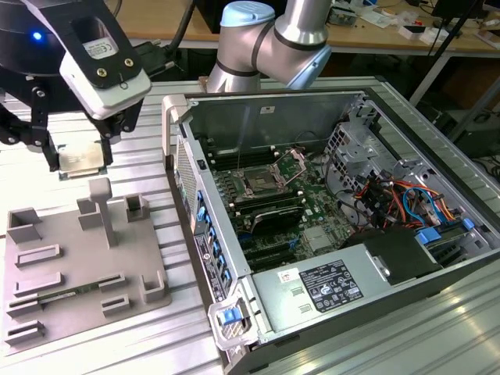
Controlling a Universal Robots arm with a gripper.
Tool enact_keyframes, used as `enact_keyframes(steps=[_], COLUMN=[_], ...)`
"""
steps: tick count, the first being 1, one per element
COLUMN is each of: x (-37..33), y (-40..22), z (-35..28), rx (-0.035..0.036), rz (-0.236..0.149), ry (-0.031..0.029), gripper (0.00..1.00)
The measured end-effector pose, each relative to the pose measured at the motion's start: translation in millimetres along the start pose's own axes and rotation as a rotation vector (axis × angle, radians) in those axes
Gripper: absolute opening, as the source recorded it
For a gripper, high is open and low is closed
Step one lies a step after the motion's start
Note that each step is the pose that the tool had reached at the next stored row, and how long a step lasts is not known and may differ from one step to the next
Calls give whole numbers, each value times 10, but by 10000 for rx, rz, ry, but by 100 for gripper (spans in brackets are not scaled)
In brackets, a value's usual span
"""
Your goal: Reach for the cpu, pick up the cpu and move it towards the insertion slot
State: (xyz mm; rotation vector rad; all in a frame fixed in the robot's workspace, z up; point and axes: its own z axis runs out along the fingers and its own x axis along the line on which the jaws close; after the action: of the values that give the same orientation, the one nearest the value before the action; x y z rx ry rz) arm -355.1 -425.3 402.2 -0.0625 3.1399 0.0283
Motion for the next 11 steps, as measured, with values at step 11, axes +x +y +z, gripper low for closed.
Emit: enact_keyframes(steps=[11], x=[-179], y=[-7], z=[1], rx=[0], rz=[8], ry=[-1], gripper=[55])
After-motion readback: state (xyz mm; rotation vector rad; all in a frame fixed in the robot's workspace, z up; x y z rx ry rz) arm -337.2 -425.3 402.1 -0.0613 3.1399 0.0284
